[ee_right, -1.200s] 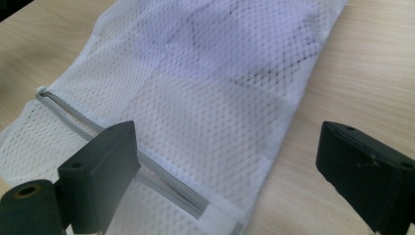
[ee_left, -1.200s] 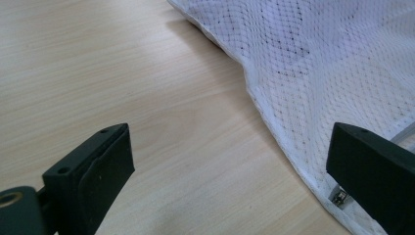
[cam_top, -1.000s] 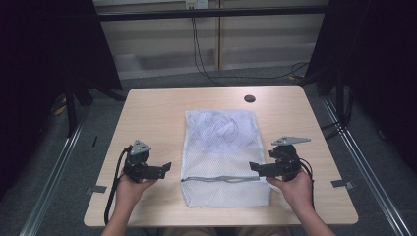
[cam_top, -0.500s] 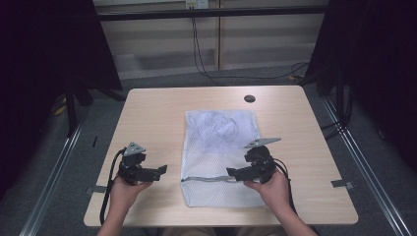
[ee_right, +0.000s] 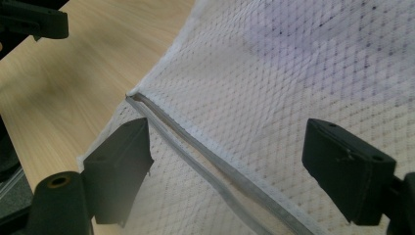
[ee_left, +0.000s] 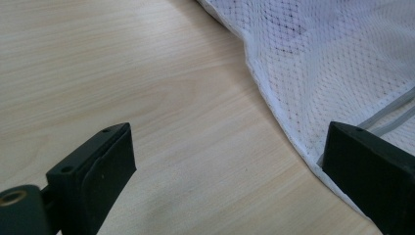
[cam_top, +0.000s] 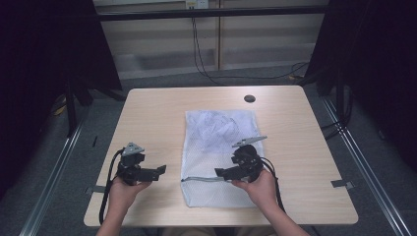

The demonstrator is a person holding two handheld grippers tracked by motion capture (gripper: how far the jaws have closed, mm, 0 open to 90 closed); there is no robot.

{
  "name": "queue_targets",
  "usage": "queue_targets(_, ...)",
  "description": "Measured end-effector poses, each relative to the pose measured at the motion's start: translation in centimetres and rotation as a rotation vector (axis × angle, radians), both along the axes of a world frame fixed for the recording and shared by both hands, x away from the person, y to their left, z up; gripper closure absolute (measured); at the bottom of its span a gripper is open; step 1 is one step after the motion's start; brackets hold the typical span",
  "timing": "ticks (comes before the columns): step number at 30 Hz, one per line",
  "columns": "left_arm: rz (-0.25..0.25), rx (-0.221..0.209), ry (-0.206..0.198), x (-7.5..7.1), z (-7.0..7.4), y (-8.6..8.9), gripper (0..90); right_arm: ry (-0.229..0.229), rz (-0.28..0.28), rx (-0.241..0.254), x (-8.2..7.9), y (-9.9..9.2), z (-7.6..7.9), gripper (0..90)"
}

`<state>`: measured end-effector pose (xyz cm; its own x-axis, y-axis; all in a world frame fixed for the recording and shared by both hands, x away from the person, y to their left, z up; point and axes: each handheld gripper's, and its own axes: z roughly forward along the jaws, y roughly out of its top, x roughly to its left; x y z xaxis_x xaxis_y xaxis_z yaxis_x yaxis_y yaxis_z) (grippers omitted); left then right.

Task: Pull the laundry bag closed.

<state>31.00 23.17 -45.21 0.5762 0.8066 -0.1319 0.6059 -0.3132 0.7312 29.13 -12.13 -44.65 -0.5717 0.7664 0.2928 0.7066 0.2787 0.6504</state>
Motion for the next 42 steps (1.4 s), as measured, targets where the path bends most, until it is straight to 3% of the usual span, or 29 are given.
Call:
queue_targets(12, 0.0, -0.005, -0.003, -0.1, 0.2, 0.1, 5.5, 0.017, 0.025, -0.008, 0.3, 2.0, -0.5, 19.2)
queue_targets(29, -0.002, -0.007, 0.01, -0.1, 0.2, 0.3, 5.8, 0.05, 0.059, 0.039, 0.9, 3.8, -1.2, 25.4)
queue_targets(37, -0.007, -0.008, 0.008, 0.0, 0.3, 0.5, 6.3, 0.047, 0.072, 0.037, 1.1, 4.5, -1.2, 26.1)
queue_targets(42, 0.0, -0.01, 0.01, 0.0, 0.3, 0.5, 6.3, 0.069, 0.078, 0.045, 1.2, 4.9, -1.5, 29.3)
